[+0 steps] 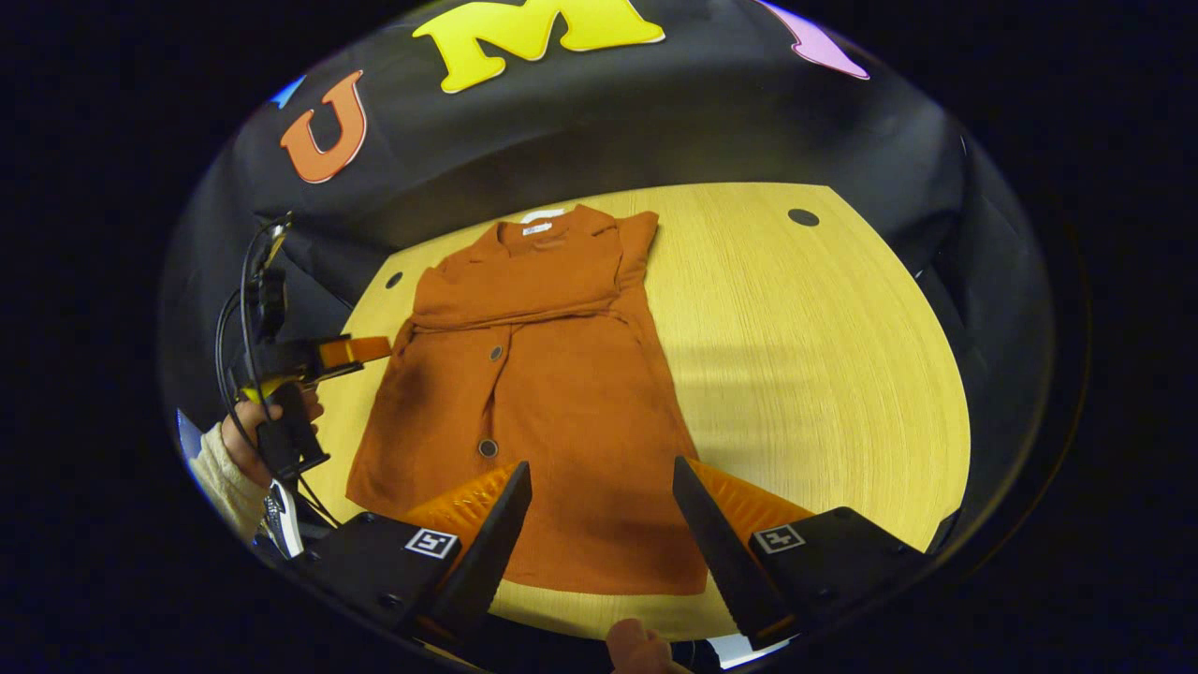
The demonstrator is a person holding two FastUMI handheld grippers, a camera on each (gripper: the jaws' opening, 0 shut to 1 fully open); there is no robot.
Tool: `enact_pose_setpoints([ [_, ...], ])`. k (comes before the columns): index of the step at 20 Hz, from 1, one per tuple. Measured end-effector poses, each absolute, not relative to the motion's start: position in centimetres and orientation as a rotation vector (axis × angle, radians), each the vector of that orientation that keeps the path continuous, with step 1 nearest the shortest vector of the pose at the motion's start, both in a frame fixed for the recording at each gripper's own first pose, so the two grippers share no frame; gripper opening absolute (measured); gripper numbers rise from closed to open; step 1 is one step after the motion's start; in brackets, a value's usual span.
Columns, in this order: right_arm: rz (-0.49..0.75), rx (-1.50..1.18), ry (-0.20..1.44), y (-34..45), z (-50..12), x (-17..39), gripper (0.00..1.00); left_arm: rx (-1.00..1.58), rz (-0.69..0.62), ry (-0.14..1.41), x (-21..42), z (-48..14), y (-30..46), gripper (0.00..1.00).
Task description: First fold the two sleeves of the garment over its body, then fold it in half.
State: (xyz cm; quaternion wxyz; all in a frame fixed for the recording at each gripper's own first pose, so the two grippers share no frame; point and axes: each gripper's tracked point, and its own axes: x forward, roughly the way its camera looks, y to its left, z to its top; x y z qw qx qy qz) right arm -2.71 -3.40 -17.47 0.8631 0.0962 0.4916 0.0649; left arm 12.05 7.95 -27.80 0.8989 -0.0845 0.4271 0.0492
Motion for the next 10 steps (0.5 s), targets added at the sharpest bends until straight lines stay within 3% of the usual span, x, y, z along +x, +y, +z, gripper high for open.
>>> enact_pose_setpoints([
  [7, 0.079, 0.175, 1.105, -5.5, -21.9, -3.7, 0.99, -0.248, 0.15, 1.073, 4.7, -29.0, 13.7, 0.99],
  [10, 0.088, 0.184, 1.166, -6.8, -23.2, -4.4, 0.98, -0.367, 0.043, 1.207, 1.9, -28.7, 13.3, 0.99],
])
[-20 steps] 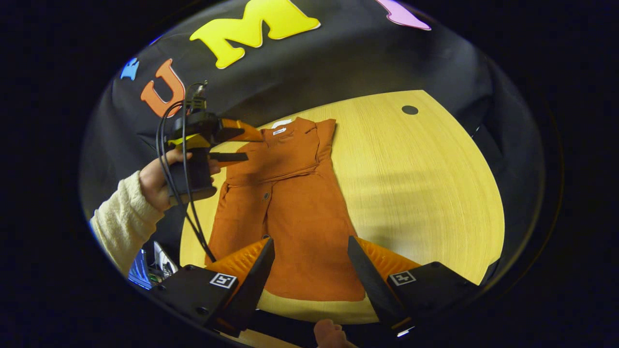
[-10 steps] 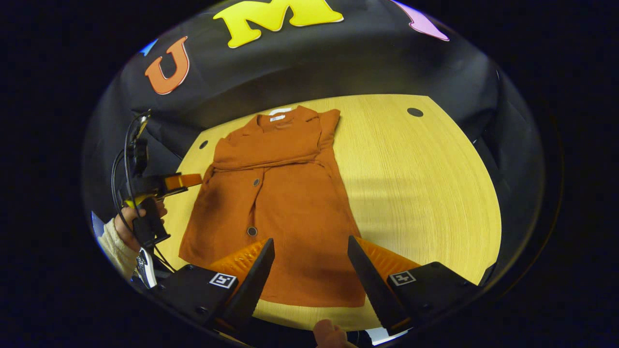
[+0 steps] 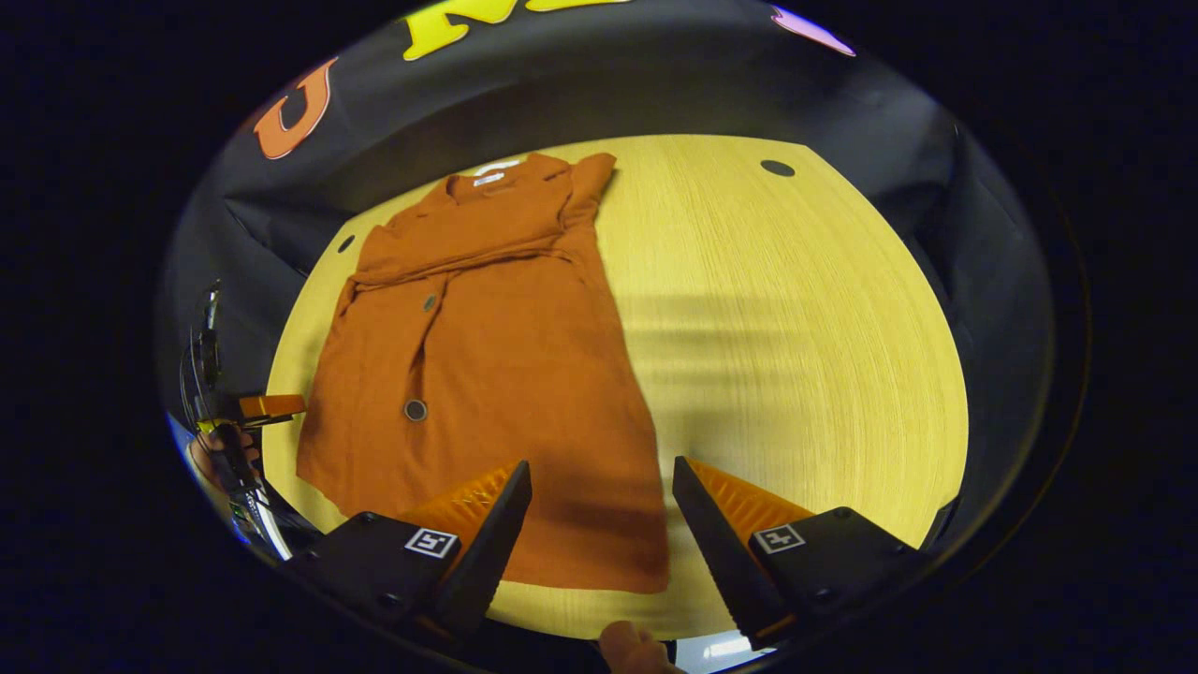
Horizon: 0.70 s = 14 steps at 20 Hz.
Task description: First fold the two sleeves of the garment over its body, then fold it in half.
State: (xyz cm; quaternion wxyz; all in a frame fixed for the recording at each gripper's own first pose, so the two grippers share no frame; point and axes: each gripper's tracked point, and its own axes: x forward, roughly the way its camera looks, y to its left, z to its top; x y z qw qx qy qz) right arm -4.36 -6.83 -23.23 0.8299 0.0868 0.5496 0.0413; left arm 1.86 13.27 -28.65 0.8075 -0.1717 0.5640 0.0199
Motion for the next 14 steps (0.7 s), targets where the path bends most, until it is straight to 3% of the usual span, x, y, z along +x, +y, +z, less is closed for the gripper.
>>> enact_pose_setpoints([
  [6, 0.276, 0.335, 1.398, -8.4, -24.7, -9.0, 0.94, -0.653, -0.161, 1.4, -0.3, -24.3, 10.7, 0.98],
  [7, 0.295, 0.376, 1.436, -8.8, -24.9, -9.6, 0.98, -0.722, -0.242, 1.446, -1.1, -23.0, 9.1, 0.98],
  [8, 0.293, 0.414, 1.47, -9.3, -25.5, -9.8, 0.94, -0.774, -0.308, 1.511, -2.3, -21.8, 7.9, 0.98],
  [10, 0.305, 0.5, 1.512, -9.6, -25.8, -10.1, 0.98, -0.79, -0.369, 1.609, -4.0, -20.4, 6.6, 0.98],
  [11, 0.301, 0.535, 1.534, -9.9, -26.0, -10.3, 0.94, -0.813, -0.406, 1.621, -3.6, -19.2, 5.9, 0.88],
  [14, 0.298, 0.617, 1.573, -10.5, -26.3, -10.7, 0.98, -0.832, -0.5, 1.643, -3.1, -20.4, 4.2, 0.99],
])
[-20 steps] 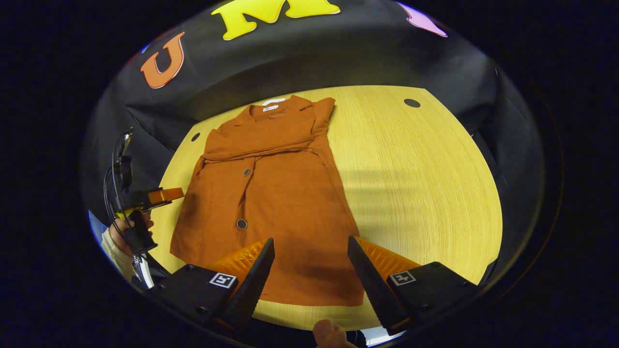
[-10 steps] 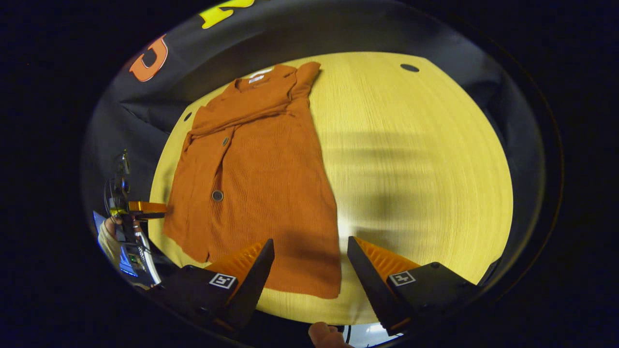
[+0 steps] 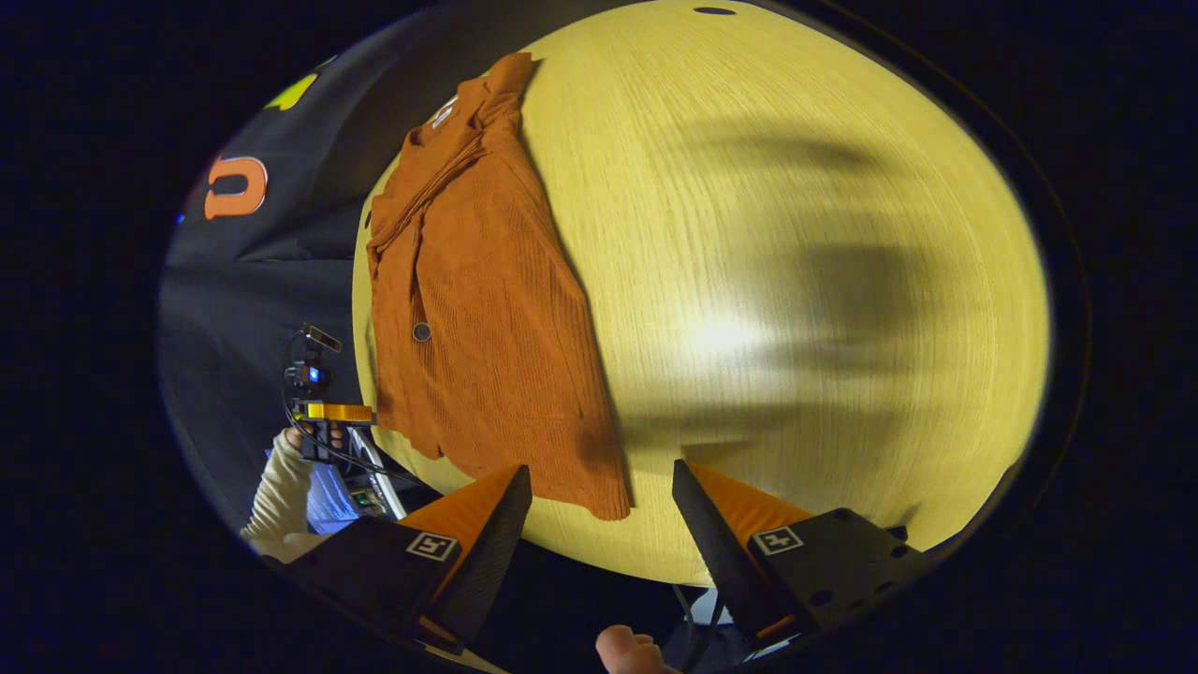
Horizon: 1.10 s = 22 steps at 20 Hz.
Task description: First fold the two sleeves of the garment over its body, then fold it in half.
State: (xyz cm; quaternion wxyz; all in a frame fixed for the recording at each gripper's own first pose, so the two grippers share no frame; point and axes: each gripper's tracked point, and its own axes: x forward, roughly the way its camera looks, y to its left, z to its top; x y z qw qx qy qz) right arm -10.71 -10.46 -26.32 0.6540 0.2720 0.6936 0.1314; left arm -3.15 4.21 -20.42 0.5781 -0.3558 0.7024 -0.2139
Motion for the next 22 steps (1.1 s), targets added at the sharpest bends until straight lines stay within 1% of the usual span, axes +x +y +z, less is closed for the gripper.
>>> enact_pose_setpoints([
  [1, 0.294, 0.616, 1.59, -10.9, -26.8, -11.2, 0.98, -0.836, -0.519, 1.647, -1.6, -19.2, 4.3, 0.91],
  [2, 0.309, 0.634, 1.596, -11.0, -26.7, -11.3, 0.98, -0.851, -0.524, 1.644, -3.0, -18.0, 1.2, 0.9],
  [4, 0.337, 0.655, 1.594, -10.5, -26.3, -11.2, 0.93, -0.87, -0.533, 1.633, -4.2, -18.3, 5.7, 0.88],
  [5, 0.353, 0.664, 1.599, -10.1, -26.3, -11.1, 0.94, -0.879, -0.531, 1.63, -3.3, -18.2, 4.9, 0.88],
  [7, 0.369, 0.667, 1.614, -9.1, -26.3, -11.0, 0.94, -0.887, -0.514, 1.626, -2.2, -18.9, 4.7, 0.88],
  [10, 0.434, 0.636, 1.612, -8.2, -26.6, -10.9, 0.92, -0.875, -0.505, 1.612, -2.3, -18.8, 4.9, 0.83],
  [11, 0.445, 0.651, 1.616, -7.2, -26.6, -10.8, 0.87, -0.867, -0.502, 1.605, -2.4, -18.7, 4.4, 0.83],
  [12, 0.45, 0.667, 1.63, -6.3, -26.6, -10.9, 0.84, -0.852, -0.49, 1.607, -2.3, -19.0, 4.3, 0.83],
  [14, 0.469, 0.717, 1.649, -4.8, -26.8, -11.2, 0.76, -0.842, -0.469, 1.608, -2.1, -19.3, 4.3, 0.74],
  [15, 0.476, 0.738, 1.654, -4.3, -26.9, -11.3, 0.71, -0.846, -0.455, 1.609, -2.1, -19.3, 4.4, 0.71],
  [16, 0.476, 0.757, 1.653, -3.9, -27.2, -11.3, 0.7, -0.848, -0.441, 1.608, -1.9, -19.2, 4.5, 0.64],
  [17, 0.478, 0.76, 1.648, -3.6, -27.4, -11.2, 0.65, -0.849, -0.433, 1.605, -1.9, -19.2, 4.2, 0.6],
  [18, 0.478, 0.752, 1.632, -3.2, -27.9, -11.2, 0.61, -0.843, -0.427, 1.597, -1.8, -19.2, 4.0, 0.58],
  [19, 0.474, 0.739, 1.619, -3.1, -28.1, -10.9, 0.48, -0.79, -0.403, 1.599, -2.0, -20.1, 4.3, 0.64],
  [20, 0.467, 0.726, 1.605, -2.9, -28.5, -10.8, 0.39, -0.753, -0.393, 1.604, -2.3, -20.6, 4.4, 0.41],
  [21, 0.46, 0.709, 1.596, -2.9, -28.7, -10.6, 0.28, -0.755, -0.375, 1.592, -2.0, -20.4, 4.2, 0.27],
  [22, 0.462, 0.714, 1.583, -2.5, -28.8, -10.6, 0.2, -0.75, -0.368, 1.586, -1.9, -20.1, 4.1, 0.13],
])
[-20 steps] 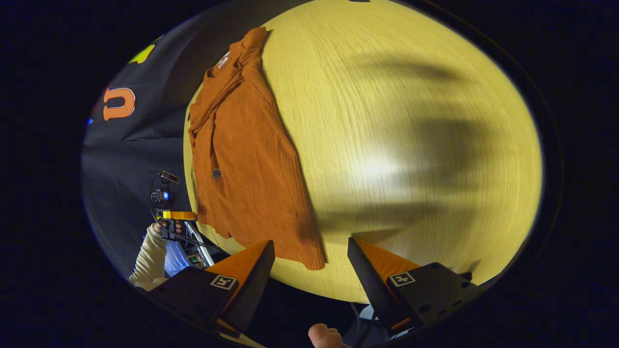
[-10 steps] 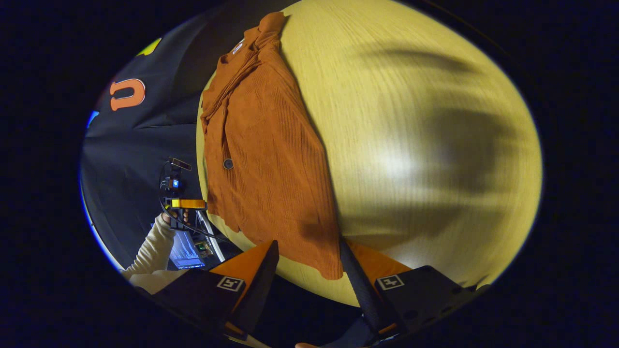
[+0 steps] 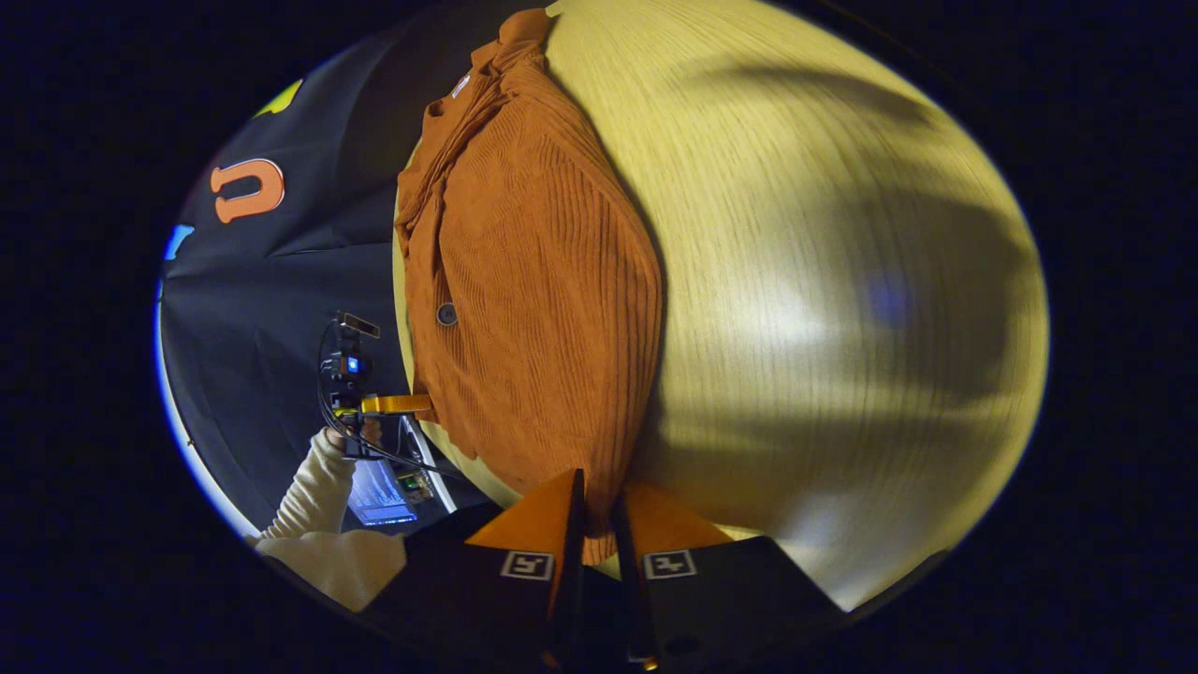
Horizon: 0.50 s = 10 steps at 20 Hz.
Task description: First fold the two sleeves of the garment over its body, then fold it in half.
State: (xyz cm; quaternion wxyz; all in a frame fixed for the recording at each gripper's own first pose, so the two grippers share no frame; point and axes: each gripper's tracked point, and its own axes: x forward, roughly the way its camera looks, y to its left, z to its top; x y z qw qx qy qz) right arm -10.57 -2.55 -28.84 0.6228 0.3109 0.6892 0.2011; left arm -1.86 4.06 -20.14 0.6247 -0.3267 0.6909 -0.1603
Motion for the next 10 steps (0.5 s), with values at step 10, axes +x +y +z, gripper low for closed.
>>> enact_pose_setpoints([
  [10, 0.457, 0.726, 1.543, -1.8, -29.0, -9.7, 0.05, -0.547, -0.34, 1.486, -1.3, -21.3, 3.1, 0.04],
])
